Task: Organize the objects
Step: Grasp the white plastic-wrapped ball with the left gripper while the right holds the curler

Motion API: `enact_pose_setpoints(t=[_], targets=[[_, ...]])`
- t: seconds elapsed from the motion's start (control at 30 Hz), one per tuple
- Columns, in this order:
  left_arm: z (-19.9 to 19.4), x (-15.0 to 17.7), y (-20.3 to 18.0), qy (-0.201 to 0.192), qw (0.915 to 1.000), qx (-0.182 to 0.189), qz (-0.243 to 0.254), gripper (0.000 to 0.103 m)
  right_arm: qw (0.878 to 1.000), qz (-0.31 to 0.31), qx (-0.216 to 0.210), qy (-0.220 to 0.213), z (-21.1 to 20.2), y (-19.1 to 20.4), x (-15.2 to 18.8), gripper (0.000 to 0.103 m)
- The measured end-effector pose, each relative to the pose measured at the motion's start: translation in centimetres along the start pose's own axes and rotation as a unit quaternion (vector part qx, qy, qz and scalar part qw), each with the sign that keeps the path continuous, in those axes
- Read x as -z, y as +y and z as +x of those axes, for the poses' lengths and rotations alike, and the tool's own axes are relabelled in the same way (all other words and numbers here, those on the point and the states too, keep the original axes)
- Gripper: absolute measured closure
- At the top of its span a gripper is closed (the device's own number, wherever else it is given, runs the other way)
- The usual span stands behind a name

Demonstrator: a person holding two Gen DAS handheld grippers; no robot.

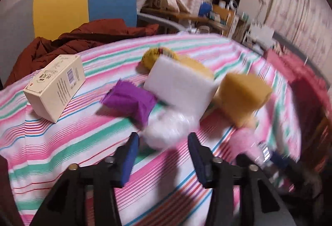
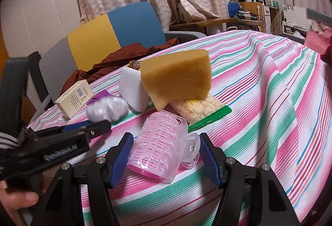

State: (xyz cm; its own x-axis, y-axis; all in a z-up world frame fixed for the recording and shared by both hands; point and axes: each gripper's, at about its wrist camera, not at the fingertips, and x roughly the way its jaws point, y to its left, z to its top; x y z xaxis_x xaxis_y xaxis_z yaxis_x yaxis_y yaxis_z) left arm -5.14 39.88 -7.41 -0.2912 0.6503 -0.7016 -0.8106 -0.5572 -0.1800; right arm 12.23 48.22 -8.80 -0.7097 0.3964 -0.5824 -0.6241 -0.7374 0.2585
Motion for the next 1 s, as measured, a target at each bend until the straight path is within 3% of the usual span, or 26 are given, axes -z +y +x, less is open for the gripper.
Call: enact_pose_setpoints(t=[0.27,0.33,0.43,0.7,1.0], targets=[[2.9,-0.8,-0.5,0.042,0.9989,0.002,0.02,0.051,1.0,0.001,-0.001,0.0,0.0,0.0,0.0,0.038],[2.7,-0.7,-0.4,0.037,0.999,0.014,0.021,0.066,1.0,0.002,-0.002,0.0,0.0,0.0,0.1,0.038],[2.7,-0.6,-0.2,0.035,0.9991,0.015,0.019,0.071,1.0,0.002,-0.002,0.0,0.0,0.1,0.1,0.038],[1.2,1.1,-0.1,0.011,0.9997,-0.014,0.016,0.072,1.0,0.0,-0.001,0.0,-0.1,0.2,0.1,0.038],[-2.3,4.0,2.2,-0.017,0.9978,-0.036,-0.054,0.072,1.0,-0.006,-0.003,0.001,0.0,0.4,0.0,0.038]])
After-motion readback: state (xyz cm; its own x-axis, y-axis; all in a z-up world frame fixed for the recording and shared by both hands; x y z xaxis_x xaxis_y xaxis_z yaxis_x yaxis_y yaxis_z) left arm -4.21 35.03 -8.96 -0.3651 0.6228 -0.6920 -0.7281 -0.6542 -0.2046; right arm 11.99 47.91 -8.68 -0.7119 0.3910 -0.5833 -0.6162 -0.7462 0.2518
